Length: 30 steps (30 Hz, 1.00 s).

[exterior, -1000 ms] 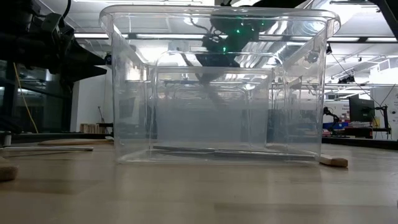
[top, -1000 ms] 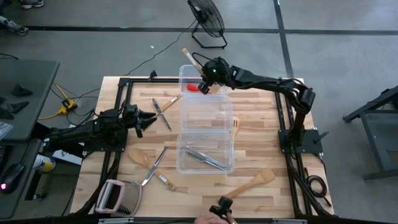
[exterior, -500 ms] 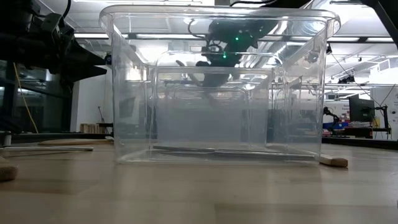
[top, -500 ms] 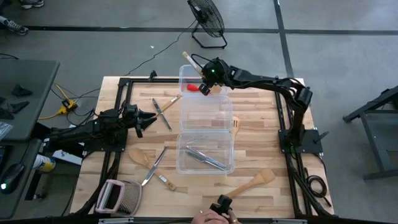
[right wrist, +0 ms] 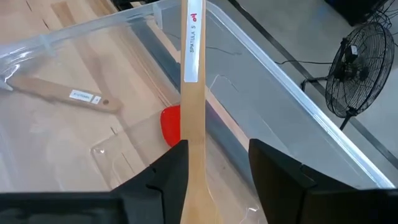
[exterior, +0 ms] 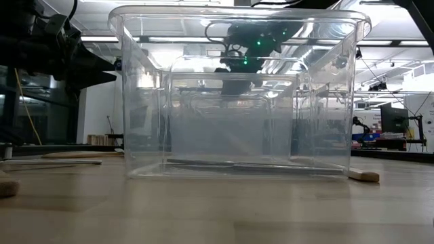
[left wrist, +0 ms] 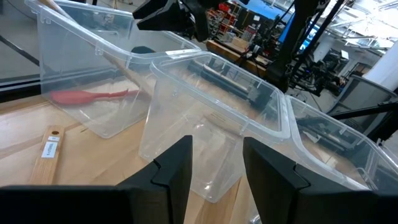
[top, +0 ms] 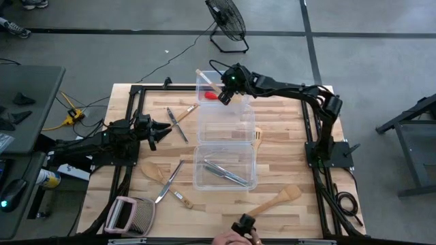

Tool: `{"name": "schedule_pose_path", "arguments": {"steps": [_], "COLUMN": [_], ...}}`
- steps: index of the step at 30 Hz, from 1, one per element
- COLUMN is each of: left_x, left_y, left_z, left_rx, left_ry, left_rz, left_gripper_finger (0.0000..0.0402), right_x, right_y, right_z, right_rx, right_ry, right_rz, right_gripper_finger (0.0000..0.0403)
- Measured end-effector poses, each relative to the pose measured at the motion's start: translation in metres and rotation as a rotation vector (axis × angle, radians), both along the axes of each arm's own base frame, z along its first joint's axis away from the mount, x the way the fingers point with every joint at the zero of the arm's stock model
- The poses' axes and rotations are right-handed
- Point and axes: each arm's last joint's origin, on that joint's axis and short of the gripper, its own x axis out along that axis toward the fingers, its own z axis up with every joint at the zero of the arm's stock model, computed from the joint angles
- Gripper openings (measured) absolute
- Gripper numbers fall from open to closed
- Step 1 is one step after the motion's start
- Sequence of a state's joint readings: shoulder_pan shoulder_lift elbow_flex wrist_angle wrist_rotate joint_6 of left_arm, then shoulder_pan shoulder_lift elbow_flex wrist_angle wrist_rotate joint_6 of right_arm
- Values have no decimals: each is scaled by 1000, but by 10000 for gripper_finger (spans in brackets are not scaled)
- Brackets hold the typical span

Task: Pick & Place Kitchen Items
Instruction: Put the brown spatula into the middle transparent bin

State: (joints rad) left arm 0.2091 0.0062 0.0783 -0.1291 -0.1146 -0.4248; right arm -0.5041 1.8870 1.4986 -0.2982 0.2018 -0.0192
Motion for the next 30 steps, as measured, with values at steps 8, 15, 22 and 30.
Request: {"name": "schedule_pose_path", "arguments": {"steps": [8,15,22,30], "left_x": [0,0,0,0], "left_y": [0,0,0,0], "left_z": [0,0,0,0], "left_rx": [0,0,0,0], "left_ry": [0,0,0,0], "left_rz": [0,0,0,0], "left_gripper_finger": [143,143,143,143], "right_x": [-9,-28,-54,-107], "right_y": [7,17,32,69], "right_z": [25,46,59,51], "right_rx": [43,134,235,320], "right_ry": [-99,-126,-116,-129], "right_rz": [-10,-79,-164,-311], "right_gripper_finger": [157,157,157,157]}}
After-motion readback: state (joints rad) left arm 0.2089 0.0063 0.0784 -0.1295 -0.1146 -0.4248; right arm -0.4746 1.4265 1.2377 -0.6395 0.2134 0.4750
